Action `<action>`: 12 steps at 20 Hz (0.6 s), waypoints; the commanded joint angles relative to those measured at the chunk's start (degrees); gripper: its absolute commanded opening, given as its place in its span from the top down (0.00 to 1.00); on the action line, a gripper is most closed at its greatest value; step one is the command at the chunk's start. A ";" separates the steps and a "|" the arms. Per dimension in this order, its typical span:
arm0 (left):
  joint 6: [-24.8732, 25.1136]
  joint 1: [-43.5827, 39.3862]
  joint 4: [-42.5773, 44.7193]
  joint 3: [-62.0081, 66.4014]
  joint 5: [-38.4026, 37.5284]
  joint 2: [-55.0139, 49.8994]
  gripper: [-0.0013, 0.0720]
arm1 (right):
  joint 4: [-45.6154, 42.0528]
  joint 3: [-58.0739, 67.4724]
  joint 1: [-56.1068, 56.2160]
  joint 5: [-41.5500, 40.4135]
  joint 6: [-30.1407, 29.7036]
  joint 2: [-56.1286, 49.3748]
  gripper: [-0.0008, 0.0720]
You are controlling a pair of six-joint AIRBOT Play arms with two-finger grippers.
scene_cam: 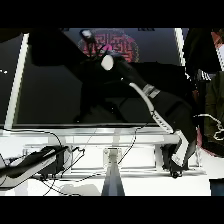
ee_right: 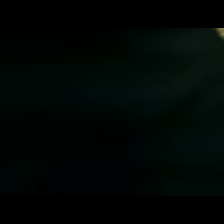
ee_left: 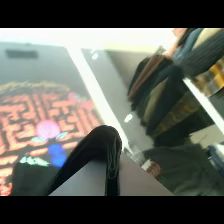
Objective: Fold the clothes and pants, and hang the long-sleeved shirts on hangers.
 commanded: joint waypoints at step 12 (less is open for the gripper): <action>0.04 -6.93 0.09 -0.04 1.07 -10.16 0.96 | -15.41 1.84 -16.02 17.16 0.28 4.50 0.96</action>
